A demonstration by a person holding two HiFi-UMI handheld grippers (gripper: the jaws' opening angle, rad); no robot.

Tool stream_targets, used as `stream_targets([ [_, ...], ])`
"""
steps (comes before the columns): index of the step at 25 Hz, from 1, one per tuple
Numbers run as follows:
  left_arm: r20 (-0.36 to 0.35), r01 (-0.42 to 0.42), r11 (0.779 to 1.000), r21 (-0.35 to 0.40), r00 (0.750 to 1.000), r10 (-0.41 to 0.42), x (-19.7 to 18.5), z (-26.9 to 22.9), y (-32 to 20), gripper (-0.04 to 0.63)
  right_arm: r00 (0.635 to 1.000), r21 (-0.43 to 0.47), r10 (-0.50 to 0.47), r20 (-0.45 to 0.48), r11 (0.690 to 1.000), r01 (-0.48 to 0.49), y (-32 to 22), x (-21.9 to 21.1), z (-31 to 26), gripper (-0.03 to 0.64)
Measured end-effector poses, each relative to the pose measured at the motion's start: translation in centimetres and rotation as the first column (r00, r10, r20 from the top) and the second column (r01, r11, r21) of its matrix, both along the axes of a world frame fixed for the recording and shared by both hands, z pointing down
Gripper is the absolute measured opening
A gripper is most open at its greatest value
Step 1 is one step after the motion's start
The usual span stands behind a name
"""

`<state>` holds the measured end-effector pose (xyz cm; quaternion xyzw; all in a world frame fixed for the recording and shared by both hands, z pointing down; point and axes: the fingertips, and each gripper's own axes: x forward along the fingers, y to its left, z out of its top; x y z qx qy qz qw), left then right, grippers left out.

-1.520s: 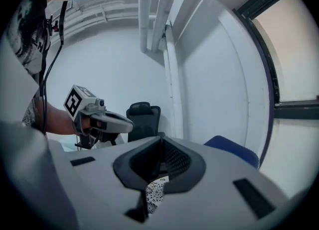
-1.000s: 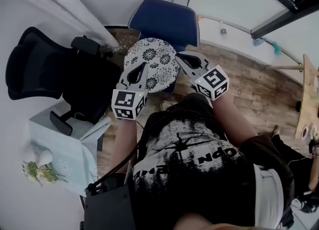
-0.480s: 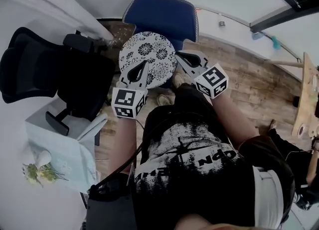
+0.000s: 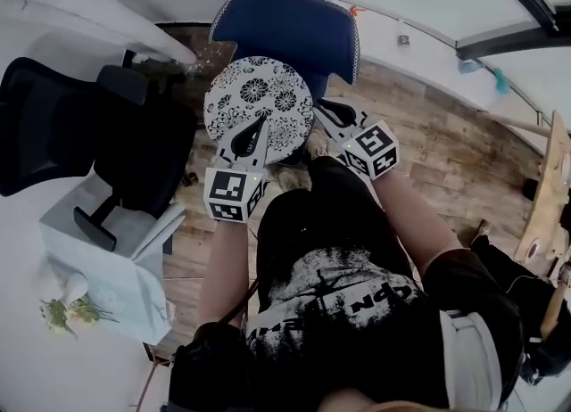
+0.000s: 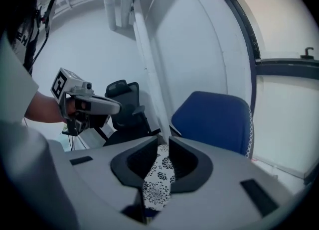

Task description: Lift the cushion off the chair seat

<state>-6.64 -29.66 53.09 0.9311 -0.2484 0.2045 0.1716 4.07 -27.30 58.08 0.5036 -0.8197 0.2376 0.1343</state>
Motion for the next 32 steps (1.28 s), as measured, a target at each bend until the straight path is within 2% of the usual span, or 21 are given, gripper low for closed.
stream_targets([
  [2,0.001,0.001,1.000,-0.017,1.000,-0.001,0.7,1.1,-0.5,0.012,1.000,-0.049,0.006,0.002,0.999,-0.006,-0.6,0.4,2.9,0.109],
  [12,0.023,0.027,0.995,-0.095,0.999,-0.025,3.1,8.7,-2.9,0.012,0.997,-0.231,-0.004,-0.083,0.973,-0.016,-3.3,2.0,17.7,0.219],
  [21,0.031,0.059,0.989,-0.138,0.998,-0.055,4.2,14.9,-5.3,0.012,0.993,-0.354,-0.019,-0.117,0.935,-0.024,-5.4,2.6,28.1,0.245],
  [25,0.053,0.057,0.991,-0.121,0.997,-0.051,4.7,17.0,-6.1,0.012,0.991,-0.391,-0.009,-0.134,0.919,-0.044,-6.3,3.6,31.5,0.250],
  [32,0.056,0.080,0.985,-0.155,0.996,-0.072,4.6,19.8,-6.4,0.012,0.993,-0.462,-0.020,-0.119,0.886,-0.038,-7.4,3.6,36.0,0.259],
])
